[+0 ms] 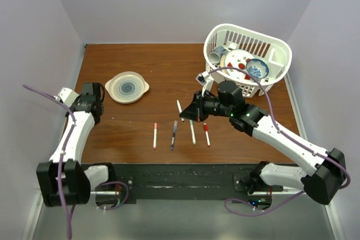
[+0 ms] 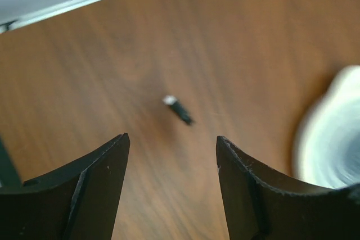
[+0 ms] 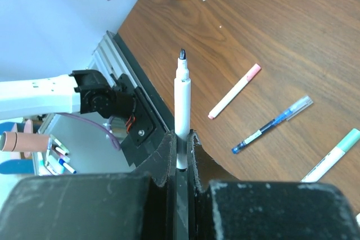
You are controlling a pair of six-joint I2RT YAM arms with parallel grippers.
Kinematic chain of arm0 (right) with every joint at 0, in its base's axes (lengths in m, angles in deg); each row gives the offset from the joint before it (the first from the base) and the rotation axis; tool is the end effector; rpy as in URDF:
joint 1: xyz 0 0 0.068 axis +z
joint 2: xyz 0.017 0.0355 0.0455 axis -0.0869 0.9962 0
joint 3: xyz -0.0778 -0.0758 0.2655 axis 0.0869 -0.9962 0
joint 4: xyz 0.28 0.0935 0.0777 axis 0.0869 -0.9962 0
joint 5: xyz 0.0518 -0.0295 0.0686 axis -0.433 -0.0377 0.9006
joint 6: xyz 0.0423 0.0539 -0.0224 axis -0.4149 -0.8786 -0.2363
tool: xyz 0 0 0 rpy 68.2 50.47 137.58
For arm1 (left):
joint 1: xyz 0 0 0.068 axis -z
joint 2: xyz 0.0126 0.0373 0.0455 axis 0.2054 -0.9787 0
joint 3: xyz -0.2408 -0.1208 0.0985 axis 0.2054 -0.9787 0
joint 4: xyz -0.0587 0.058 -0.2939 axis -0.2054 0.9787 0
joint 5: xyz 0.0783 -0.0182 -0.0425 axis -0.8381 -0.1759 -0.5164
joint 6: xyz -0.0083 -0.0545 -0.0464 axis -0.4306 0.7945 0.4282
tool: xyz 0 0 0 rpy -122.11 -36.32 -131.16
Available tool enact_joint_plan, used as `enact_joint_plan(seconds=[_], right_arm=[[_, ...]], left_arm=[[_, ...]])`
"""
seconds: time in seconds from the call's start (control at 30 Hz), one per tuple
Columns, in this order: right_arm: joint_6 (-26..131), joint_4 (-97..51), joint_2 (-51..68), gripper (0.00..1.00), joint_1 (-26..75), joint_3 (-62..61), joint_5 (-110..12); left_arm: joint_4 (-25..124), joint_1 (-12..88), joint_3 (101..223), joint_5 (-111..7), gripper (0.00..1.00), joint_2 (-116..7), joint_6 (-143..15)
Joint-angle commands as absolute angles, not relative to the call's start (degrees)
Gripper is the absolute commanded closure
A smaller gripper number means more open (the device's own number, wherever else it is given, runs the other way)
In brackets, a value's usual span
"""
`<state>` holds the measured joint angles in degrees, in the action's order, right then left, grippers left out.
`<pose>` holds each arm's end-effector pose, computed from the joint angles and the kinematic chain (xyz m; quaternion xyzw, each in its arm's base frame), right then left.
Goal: Insert the pens into the pen caps
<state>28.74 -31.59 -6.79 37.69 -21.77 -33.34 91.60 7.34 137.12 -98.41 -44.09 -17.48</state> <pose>0.2210 0.2364 0.3223 -0.1996 0.7891 0.4679 0.3442 0.2585 0.0576 0.2337 -0.5512 0.7256 0.1620 0.3787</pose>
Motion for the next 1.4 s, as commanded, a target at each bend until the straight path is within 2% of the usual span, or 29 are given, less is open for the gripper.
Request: enact_joint_plan(seconds=[0.0, 0.27, 0.43, 0.87, 1.1, 1.37], right_arm=[[30.0, -32.9, -5.5, 1.00, 37.6, -17.5, -31.6], [29.8, -33.3, -6.2, 1.00, 37.6, -17.3, -32.3], [30.2, -34.6, -6.4, 1.00, 37.6, -17.2, -32.9], [31.8, -35.5, -4.3, 1.00, 37.5, -15.5, -33.8], [32.4, -35.8, -2.5, 1.00, 37.5, -14.5, -34.1], [32.1, -35.2, -0.5, 1.00, 37.6, -14.0, -33.9]], left_arm=[[95.4, 0.5, 136.2, -98.4, 0.32, -48.7, -5.8], [95.8, -2.2, 135.6, -88.9, 0.32, -55.0, 7.9], [94.0, -4.6, 136.0, -83.7, 0.38, -61.7, 13.0], [91.5, -5.7, 139.6, -83.5, 0.48, -74.8, 13.2], [93.6, -5.6, 141.1, -81.6, 0.46, -73.2, 10.7], [93.4, -5.4, 142.8, -85.3, 0.35, -65.1, 10.2]])
